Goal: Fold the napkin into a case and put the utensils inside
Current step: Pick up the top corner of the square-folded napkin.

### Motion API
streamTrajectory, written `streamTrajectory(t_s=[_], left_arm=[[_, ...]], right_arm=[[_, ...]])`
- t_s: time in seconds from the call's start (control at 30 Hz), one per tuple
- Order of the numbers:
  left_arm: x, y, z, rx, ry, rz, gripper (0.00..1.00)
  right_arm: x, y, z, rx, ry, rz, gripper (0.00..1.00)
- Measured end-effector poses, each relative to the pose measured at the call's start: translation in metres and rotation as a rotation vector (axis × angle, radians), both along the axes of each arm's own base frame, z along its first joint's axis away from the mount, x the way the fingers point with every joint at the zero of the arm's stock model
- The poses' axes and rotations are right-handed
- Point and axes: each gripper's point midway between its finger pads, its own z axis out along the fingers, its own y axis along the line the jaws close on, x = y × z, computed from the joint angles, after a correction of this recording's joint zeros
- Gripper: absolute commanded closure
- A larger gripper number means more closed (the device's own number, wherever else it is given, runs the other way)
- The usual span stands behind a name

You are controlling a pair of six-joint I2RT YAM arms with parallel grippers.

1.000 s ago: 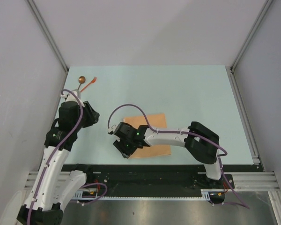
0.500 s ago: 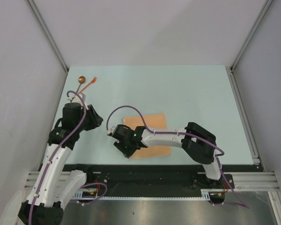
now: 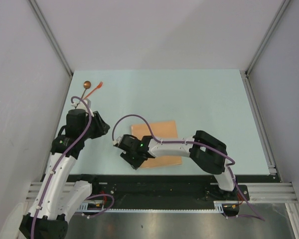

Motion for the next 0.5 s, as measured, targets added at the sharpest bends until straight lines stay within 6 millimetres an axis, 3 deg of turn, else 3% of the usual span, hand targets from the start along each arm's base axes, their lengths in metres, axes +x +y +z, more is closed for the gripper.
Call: streamTrajectory(t_s=[0.17,0.5], left_arm=[[0.0,0.0,0.0,-0.002,0.001,-0.002,0.56],[0.0,-0.001,0.0,-0.007,0.002,-0.007,0.56]], right_arm=[[0.001,0.0,0.0,-0.002,-0.004,-0.006,0.88],[0.011,-0.003,0.013,0.023,-0.003,-0.033,0.85]])
